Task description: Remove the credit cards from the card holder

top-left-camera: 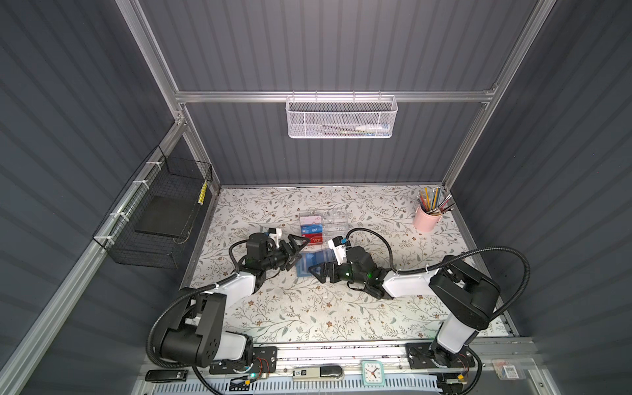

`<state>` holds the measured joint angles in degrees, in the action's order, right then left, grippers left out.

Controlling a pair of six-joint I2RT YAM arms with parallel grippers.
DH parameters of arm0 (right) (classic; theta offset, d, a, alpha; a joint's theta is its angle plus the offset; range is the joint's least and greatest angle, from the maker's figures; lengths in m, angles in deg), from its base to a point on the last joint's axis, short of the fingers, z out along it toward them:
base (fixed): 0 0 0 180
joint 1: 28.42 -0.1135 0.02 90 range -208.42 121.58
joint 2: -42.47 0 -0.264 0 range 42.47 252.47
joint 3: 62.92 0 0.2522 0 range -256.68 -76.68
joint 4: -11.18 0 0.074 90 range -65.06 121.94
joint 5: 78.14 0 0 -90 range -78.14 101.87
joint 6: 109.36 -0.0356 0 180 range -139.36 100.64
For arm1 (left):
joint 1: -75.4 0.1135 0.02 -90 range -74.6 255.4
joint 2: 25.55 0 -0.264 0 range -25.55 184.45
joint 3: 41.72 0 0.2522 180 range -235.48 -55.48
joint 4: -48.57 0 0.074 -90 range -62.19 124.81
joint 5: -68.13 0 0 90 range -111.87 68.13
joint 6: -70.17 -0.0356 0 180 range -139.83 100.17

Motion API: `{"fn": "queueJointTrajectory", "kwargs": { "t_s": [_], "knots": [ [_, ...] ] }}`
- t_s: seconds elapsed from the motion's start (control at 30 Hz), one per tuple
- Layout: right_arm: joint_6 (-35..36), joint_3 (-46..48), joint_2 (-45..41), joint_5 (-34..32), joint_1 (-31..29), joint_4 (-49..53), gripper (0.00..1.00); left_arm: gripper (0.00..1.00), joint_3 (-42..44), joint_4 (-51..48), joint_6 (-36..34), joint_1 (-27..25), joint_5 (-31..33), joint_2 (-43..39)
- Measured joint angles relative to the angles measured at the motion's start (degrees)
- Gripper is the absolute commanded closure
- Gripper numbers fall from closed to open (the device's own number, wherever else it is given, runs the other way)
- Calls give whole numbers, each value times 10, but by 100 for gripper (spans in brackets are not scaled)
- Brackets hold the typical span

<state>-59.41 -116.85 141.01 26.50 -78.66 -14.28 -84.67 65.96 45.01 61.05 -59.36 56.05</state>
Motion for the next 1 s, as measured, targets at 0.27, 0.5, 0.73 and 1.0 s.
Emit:
{"fn": "queueJointTrajectory", "kwargs": {
  "t_s": [0.27, 0.5, 0.73, 1.0],
  "knots": [
    [-1, -3, 16, 4, 0, -3, 1, 0, 16, 86, 17, -1, 5, 82],
    [-8, -21, 47, 6, 0, -4, 1, 0, 51, 114, 14, 13, 4, 94],
    [-19, -23, 60, 9, 1, -17, 1, 0, 71, 179, 12, 21, -7, 124],
    [-36, -38, 82, 18, 3, -35, 4, 0, 80, 238, 12, 24, -18, 148]
  ]
}}
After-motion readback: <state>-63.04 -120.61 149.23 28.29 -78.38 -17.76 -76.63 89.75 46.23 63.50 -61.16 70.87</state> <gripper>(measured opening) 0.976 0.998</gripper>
